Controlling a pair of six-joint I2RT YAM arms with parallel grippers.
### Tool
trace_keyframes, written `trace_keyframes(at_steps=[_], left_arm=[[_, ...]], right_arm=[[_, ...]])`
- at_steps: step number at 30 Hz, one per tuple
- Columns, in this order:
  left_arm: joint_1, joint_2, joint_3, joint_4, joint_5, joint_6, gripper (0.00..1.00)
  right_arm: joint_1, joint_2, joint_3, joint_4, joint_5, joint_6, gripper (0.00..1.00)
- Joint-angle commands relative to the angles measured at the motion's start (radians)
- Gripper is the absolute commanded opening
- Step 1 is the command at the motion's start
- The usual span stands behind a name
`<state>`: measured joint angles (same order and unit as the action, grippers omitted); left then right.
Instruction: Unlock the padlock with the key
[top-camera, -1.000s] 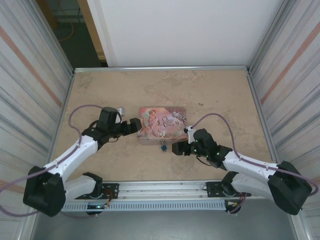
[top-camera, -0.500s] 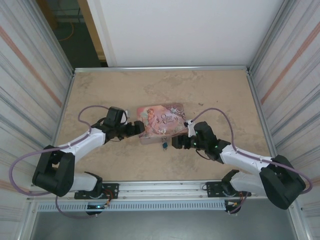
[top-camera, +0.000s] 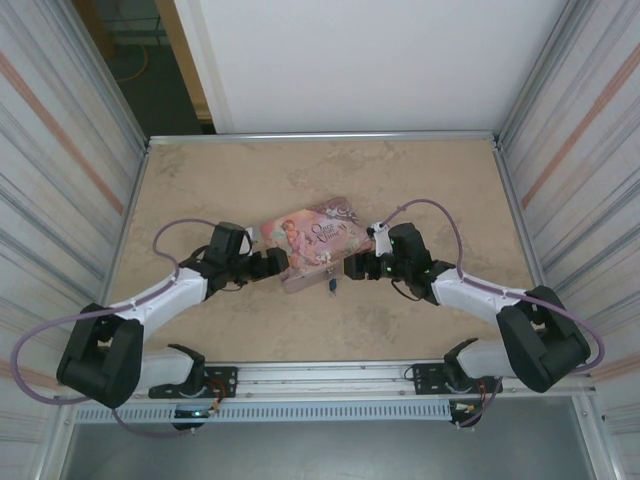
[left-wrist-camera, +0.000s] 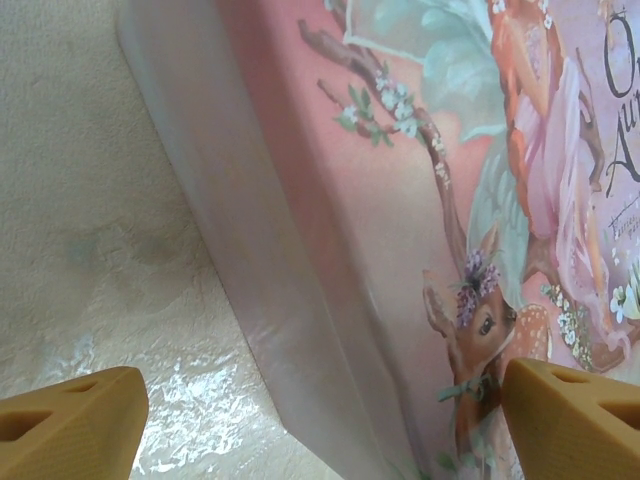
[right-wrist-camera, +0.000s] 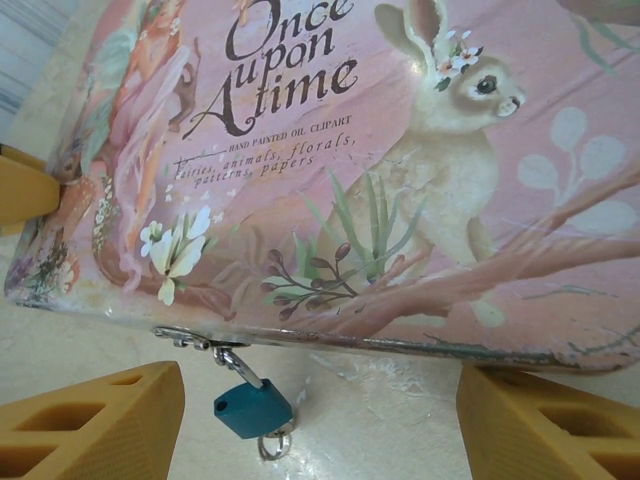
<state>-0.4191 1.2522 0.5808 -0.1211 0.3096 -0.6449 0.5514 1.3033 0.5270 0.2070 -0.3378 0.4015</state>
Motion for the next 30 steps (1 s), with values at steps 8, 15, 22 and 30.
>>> trace_keyframes(at_steps=[8, 15, 22, 30], left_arm=[[-0.016, -0.025, -0.028, -0.060, -0.044, -0.008, 0.91], [-0.017, -0.027, -0.024, -0.062, -0.045, -0.009, 0.91], [-0.017, -0.040, -0.030, -0.064, -0.047, -0.014, 0.92], [-0.017, -0.045, -0.029, -0.069, -0.053, -0.013, 0.92]], right_arm=[[0.155, -0.146, -0.052, -0.106, 0.140, 0.088, 0.68], [0.286, -0.012, 0.010, -0.113, 0.247, 0.132, 0.64], [0.334, 0.115, 0.071, -0.102, 0.286, 0.130, 0.59], [0.344, 0.179, 0.105, -0.103, 0.310, 0.111, 0.53]])
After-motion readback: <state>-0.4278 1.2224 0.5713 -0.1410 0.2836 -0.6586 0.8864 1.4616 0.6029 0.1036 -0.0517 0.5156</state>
